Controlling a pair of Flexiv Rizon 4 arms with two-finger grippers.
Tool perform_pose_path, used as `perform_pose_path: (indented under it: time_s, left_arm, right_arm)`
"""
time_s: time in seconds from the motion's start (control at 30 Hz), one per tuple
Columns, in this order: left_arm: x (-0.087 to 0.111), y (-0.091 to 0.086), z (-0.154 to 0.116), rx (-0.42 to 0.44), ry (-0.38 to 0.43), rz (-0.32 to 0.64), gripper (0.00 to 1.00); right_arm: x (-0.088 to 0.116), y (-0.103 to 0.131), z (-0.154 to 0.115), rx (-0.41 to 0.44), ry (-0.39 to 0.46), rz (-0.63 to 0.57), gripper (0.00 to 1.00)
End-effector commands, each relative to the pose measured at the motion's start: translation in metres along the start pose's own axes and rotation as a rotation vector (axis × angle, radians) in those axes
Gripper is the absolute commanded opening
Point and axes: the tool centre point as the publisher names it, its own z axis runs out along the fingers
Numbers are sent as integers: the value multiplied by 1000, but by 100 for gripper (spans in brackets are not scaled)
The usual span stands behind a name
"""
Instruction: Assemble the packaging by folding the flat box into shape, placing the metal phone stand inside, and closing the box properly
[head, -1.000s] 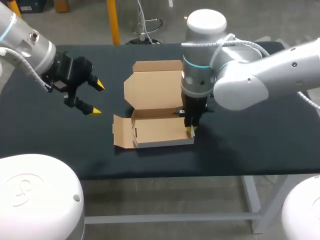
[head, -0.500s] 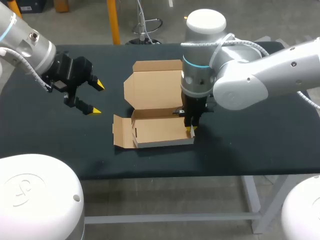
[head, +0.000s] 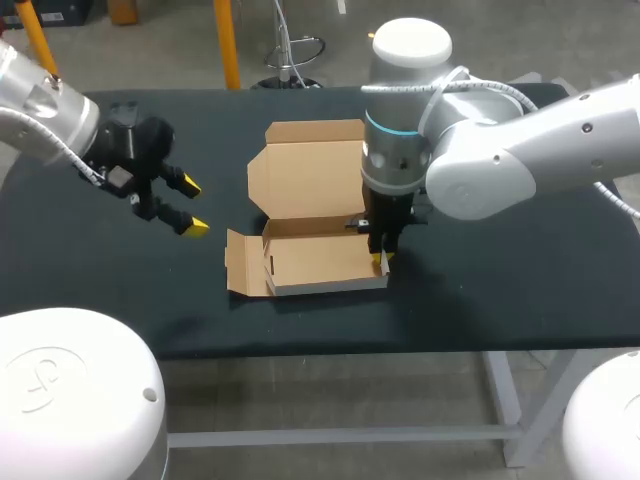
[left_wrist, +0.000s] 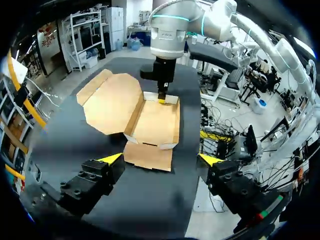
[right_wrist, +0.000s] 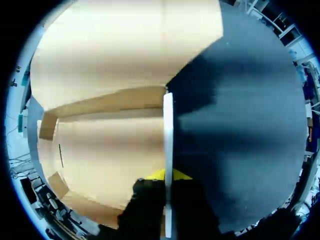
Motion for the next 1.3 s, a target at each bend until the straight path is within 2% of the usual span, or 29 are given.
perform_pose_path:
  time_s: [0.03,0.1,0.13,0.27,0.53,0.57,0.63,0.73,0.87,1.2,1.3]
  left_arm:
    - [6,5,15,-68,-123,-1069,100]
    - [1,11,22,-65,-39,-1141,100]
    - [0,14,27,-89,-65,-1171,100]
    - [0,15,29,-111,-61,-1281,100]
    - [0,15,29,-111,-61,-1281,100]
    - [-2,16,32,-94,-96,-1308,100]
    - [-8,19,37,-95,-67,-1404,100]
    - [-15,26,45,-83,-47,-1465,100]
    - [-24,35,52,-69,10,-1477,100]
    - [-43,48,79,-91,54,-1461,100]
    - [-46,52,87,-93,74,-1462,92]
  right_arm:
    - [1,2,1,8,-3,-1,0]
    - [1,2,1,8,-3,-1,0]
    - [1,2,1,8,-3,-1,0]
    - [1,2,1,8,-3,-1,0]
    - [1,2,1,8,-3,-1,0]
    - [1,2,1,8,-3,-1,0]
    - [1,2,1,8,-3,-1,0]
    - [1,2,1,8,-3,-1,0]
    - [1,2,1,8,-3,-1,0]
    - [1,2,1,8,-3,-1,0]
    - [1,2,1,8,-3,-1,0]
